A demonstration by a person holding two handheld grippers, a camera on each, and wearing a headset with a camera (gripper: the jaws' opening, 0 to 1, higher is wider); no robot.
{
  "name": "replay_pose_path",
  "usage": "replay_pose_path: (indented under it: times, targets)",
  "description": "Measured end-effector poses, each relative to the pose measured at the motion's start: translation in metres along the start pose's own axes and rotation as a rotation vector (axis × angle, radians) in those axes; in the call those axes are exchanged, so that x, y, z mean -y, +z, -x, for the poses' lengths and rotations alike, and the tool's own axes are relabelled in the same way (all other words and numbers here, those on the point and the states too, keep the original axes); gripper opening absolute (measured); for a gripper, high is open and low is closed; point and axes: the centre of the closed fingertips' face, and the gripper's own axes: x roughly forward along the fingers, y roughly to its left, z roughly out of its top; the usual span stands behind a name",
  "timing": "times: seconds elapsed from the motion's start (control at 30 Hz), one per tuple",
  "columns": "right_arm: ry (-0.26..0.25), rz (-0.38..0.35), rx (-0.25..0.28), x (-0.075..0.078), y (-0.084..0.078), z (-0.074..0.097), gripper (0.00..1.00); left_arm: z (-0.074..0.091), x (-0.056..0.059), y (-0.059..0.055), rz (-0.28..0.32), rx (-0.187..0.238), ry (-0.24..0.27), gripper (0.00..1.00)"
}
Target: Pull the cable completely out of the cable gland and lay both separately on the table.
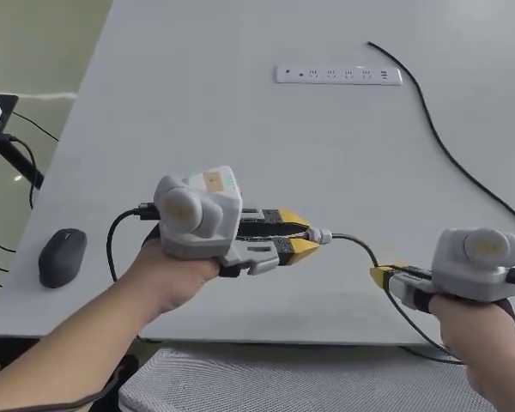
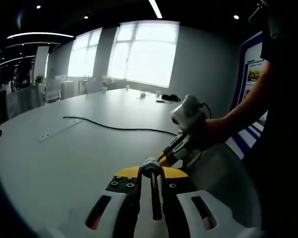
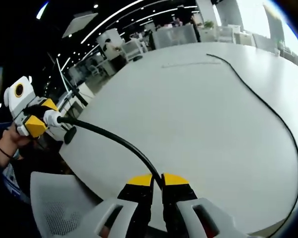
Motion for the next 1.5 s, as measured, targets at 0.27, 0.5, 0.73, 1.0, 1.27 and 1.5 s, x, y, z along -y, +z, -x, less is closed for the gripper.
replay_pose_path:
  times: [0.27,0.5,0.73,1.0,1.27,1.5]
  targets:
    - [-0.012,0.172,-0.025,0.001,0.001,-0.001,0.01,0.001,0.0,0.001,0.004,-0.001,0.001,0.15]
    - [-0.005,0.236,-0.022,-0.003,0.0,0.001,0.09,0.003,-0.002,-0.001,0.007,-0.005,0.004,0.15]
    - [0.005,0.46,0.043,-0.019,0.029,0.017,0.25,0.005,-0.002,-0.003,0.012,-0.011,0.002,0.15]
    - [0.045,0.728,0.111,-0.061,0.061,0.026,0.37,0.007,-0.001,-0.005,0.014,-0.017,-0.003,0.15]
    - [0.087,0.966,0.123,-0.096,0.063,0.022,0.36,0.007,-0.001,-0.005,0.019,-0.013,-0.01,0.15]
    - [0.089,1.034,0.149,-0.105,0.066,0.021,0.22,0.006,0.001,-0.004,0.015,-0.006,-0.018,0.15]
